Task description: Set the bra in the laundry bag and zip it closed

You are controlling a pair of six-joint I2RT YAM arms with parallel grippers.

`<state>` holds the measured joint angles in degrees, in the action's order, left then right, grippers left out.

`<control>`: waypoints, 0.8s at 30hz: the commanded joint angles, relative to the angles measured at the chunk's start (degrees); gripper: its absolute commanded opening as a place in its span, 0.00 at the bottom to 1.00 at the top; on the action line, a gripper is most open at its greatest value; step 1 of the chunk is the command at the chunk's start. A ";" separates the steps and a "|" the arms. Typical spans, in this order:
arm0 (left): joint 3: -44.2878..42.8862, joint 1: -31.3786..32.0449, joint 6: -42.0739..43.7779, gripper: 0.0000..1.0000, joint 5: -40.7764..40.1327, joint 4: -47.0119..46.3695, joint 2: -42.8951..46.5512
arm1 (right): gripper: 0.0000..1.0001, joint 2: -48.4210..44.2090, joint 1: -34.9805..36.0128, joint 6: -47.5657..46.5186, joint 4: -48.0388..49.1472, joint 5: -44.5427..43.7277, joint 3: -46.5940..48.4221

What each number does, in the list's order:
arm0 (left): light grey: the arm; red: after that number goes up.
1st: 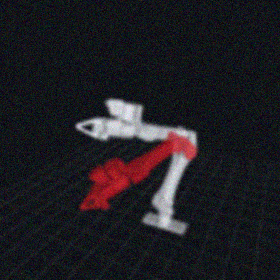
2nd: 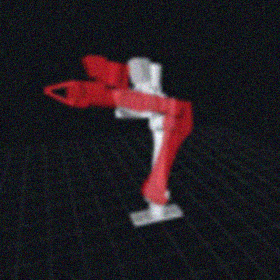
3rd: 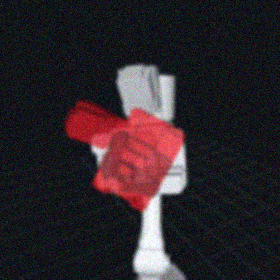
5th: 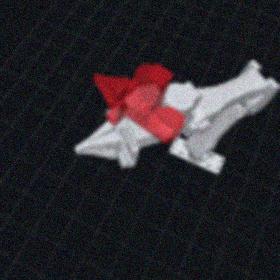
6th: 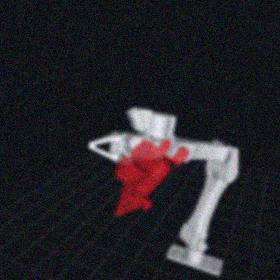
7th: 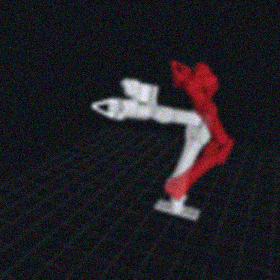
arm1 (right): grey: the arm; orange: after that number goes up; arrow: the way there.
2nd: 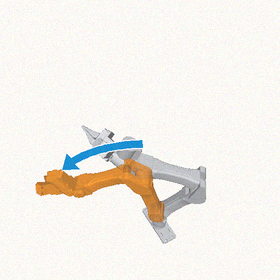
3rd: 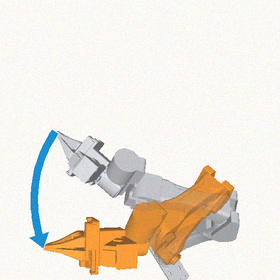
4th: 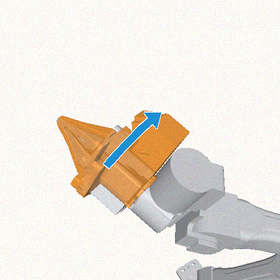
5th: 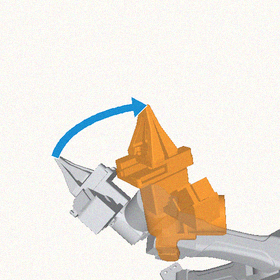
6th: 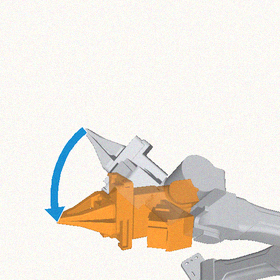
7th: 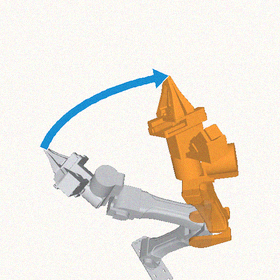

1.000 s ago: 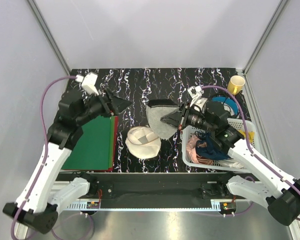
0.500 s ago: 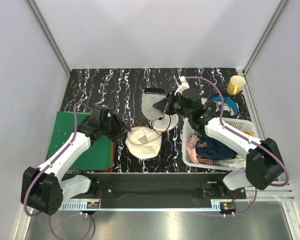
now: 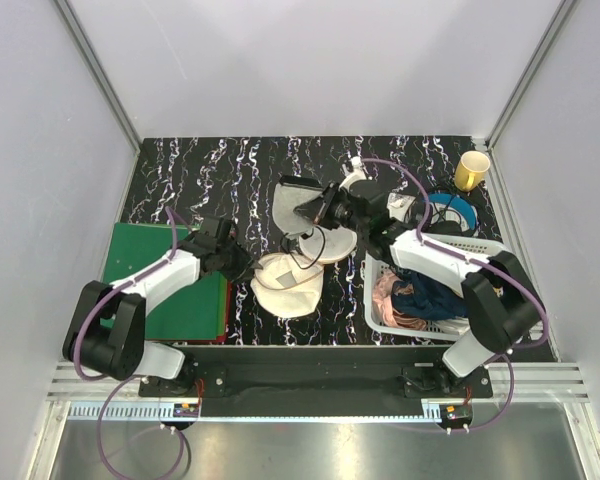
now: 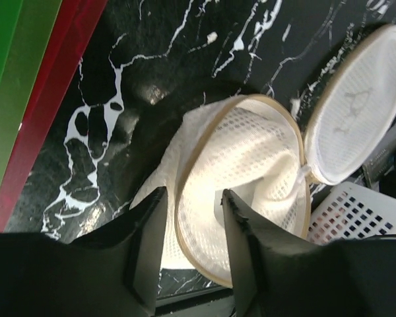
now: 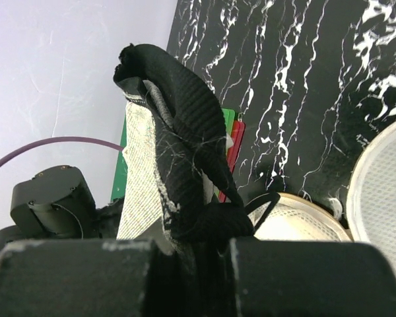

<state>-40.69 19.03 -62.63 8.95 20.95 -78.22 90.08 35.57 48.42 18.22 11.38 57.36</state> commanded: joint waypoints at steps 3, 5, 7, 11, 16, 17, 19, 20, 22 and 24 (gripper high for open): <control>-0.45 -0.04 0.14 0.32 -1.92 -5.83 -3.17 | 0.00 3.78 1.25 4.83 7.18 -1.62 1.87; -0.88 -0.04 0.84 0.29 -1.48 -6.10 -4.39 | 0.00 4.66 1.34 5.62 8.32 -1.97 1.87; -0.97 -0.04 1.02 0.22 -1.30 -6.18 -5.02 | 0.00 5.19 1.52 6.59 8.50 -2.50 2.40; -2.20 0.04 4.25 0.00 -0.60 -6.62 -4.85 | 0.00 7.82 2.22 10.19 8.15 -3.11 3.28; -2.55 0.49 10.32 0.00 1.41 -7.59 -0.54 | 0.00 11.68 4.41 11.34 11.48 -6.71 3.02; -2.64 0.66 11.82 0.00 2.46 -7.33 0.42 | 0.00 12.13 5.46 10.82 12.19 -7.41 2.84; -2.21 0.57 12.53 0.00 3.52 -7.50 1.57 | 0.00 13.36 6.44 10.29 14.12 -8.21 2.58; -2.12 0.57 13.14 0.00 4.49 -7.94 1.84 | 0.00 13.54 6.79 10.11 14.30 -7.95 2.40; -2.03 0.57 13.24 0.00 5.46 -8.29 2.19 | 0.00 13.45 8.02 10.37 14.74 -8.04 0.65; -2.38 0.57 13.59 0.00 5.82 -8.38 2.72 | 0.00 12.49 9.24 10.38 16.05 -8.56 -2.24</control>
<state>-40.91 19.40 -52.03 11.77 15.49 -77.49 104.03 42.57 58.39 28.03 5.69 57.87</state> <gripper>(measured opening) 0.012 0.092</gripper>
